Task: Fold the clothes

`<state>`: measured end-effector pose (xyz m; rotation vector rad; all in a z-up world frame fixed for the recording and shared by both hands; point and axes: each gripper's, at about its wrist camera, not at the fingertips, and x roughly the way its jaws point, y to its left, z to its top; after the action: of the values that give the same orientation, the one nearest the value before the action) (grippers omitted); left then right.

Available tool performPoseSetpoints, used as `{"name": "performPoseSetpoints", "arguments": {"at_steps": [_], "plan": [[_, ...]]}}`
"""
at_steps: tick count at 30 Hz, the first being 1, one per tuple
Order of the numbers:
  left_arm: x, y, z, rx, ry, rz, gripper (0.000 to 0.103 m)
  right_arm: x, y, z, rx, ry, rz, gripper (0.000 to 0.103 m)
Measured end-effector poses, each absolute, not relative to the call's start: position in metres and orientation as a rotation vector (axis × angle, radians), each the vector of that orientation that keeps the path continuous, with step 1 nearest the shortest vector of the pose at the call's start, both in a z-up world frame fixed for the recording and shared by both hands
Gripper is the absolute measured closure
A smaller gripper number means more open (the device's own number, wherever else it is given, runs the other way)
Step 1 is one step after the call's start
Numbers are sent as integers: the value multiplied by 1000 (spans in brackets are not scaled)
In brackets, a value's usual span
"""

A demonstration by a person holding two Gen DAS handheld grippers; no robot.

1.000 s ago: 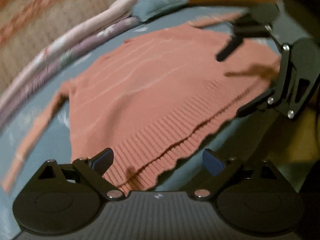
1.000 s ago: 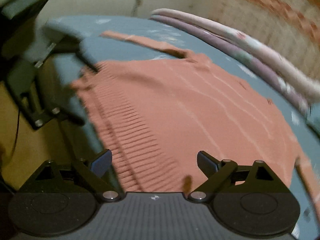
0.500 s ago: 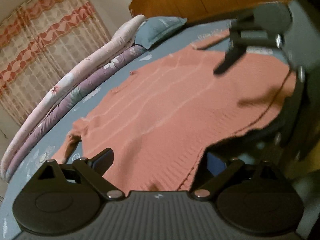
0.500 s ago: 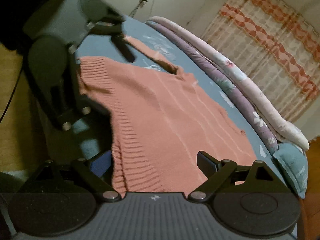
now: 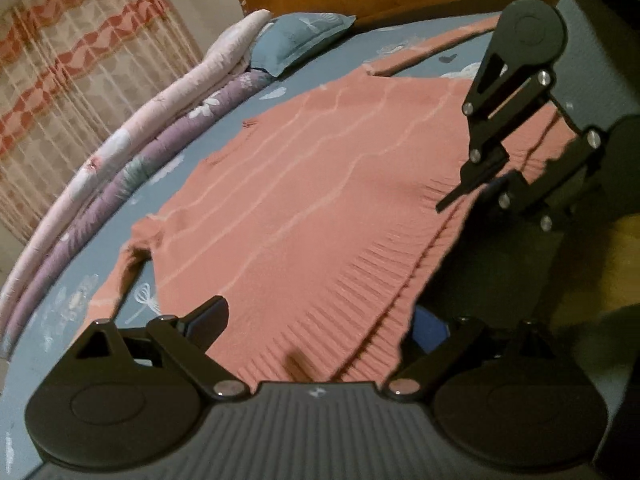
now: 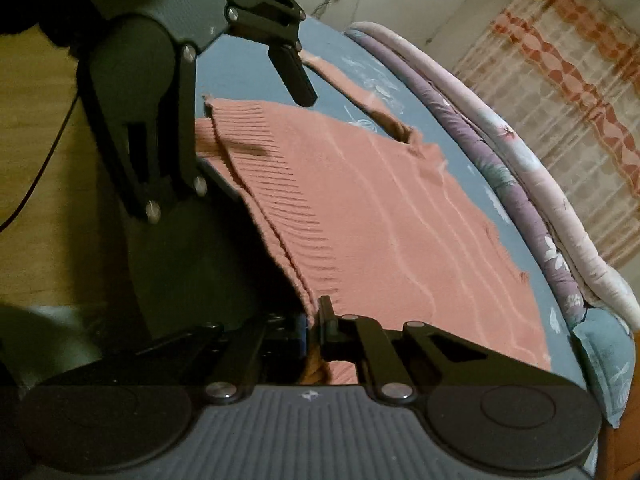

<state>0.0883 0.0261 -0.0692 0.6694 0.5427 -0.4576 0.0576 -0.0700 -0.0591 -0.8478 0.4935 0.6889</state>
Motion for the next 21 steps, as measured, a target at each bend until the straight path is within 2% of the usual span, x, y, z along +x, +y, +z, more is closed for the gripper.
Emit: {"name": "performPoseSetpoints", "arguments": {"at_steps": [4,7,9,11,14,16,21], "plan": [[89,33,-53,614,547,-534,8,55,-77,-48,-798,561,809,88],[111,36,-45,571,524,-505,8,57,-87,-28,-724,532,832,87],[126,38,-40,540,511,-485,8,75,-96,-18,-679,517,741,83],[156,41,-46,479,545,-460,8,104,-108,-15,-607,532,629,82],[159,53,-54,417,614,-463,9,149,-122,-26,-491,570,533,79],[162,61,-60,376,660,-464,9,170,-128,-42,-425,658,504,78],[167,81,-74,272,773,-466,6,135,-182,-52,-277,722,499,70]]}}
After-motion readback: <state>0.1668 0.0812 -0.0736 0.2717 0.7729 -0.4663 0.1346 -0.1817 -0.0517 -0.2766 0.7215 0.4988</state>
